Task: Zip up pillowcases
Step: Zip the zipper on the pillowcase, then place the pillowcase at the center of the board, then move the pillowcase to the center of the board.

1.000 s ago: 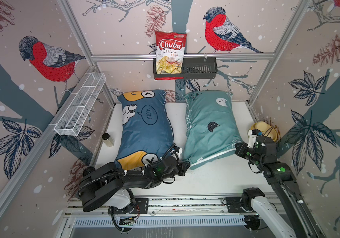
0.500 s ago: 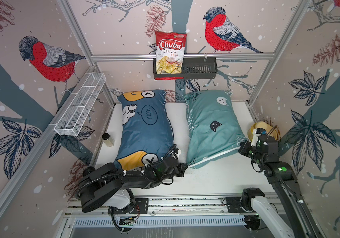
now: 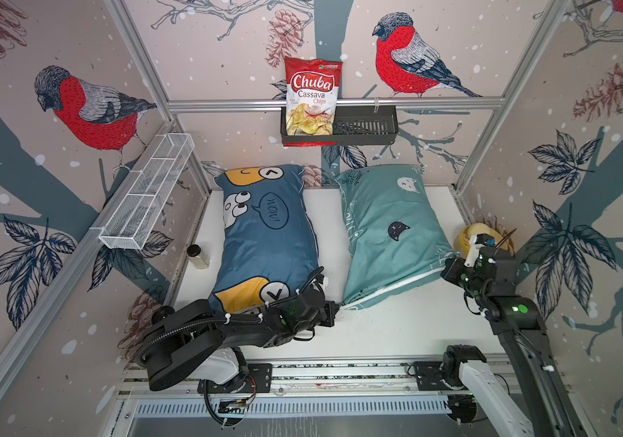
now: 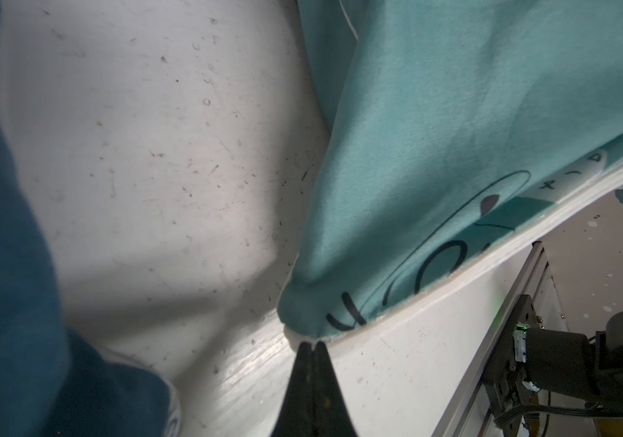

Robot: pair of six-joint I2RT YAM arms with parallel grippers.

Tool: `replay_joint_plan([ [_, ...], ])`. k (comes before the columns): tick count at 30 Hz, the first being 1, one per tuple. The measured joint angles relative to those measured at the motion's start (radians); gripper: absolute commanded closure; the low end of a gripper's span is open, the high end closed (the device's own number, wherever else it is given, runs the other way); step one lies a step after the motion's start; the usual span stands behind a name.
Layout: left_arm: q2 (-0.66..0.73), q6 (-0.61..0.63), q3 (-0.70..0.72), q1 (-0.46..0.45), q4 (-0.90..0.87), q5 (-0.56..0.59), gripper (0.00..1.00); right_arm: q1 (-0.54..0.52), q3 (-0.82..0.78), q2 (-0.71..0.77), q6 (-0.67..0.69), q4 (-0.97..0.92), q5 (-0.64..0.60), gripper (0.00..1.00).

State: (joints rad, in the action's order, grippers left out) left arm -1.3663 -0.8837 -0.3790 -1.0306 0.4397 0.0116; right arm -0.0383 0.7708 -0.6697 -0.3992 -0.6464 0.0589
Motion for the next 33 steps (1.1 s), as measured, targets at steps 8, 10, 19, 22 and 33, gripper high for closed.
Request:
replay_joint_plan([
  [8, 0.057, 0.019, -0.038, 0.0, -0.082, 0.04, 0.88, 0.04, 0.054, 0.001, 0.01, 0.003, 0.034, 0.42],
  [10, 0.072, 0.028, -0.055, 0.0, -0.125, 0.05, 0.59, 0.042, 0.066, -0.012, 0.011, 0.004, 0.045, 0.12],
  [19, 0.246, 0.179, -0.219, 0.032, -0.369, 0.238, 0.0, 0.043, 0.138, -0.097, 0.029, 0.156, 0.112, 0.0],
  [22, 0.311, 0.248, -0.254, 0.153, -0.424, 0.297, 0.0, 0.044, 0.132, -0.192, 0.029, 0.236, 0.133, 0.0],
  [33, 0.195, 0.499, -0.393, 0.866, -0.372, 0.25, 0.0, 0.14, 0.217, -0.643, 0.035, 0.506, 0.243, 0.01],
])
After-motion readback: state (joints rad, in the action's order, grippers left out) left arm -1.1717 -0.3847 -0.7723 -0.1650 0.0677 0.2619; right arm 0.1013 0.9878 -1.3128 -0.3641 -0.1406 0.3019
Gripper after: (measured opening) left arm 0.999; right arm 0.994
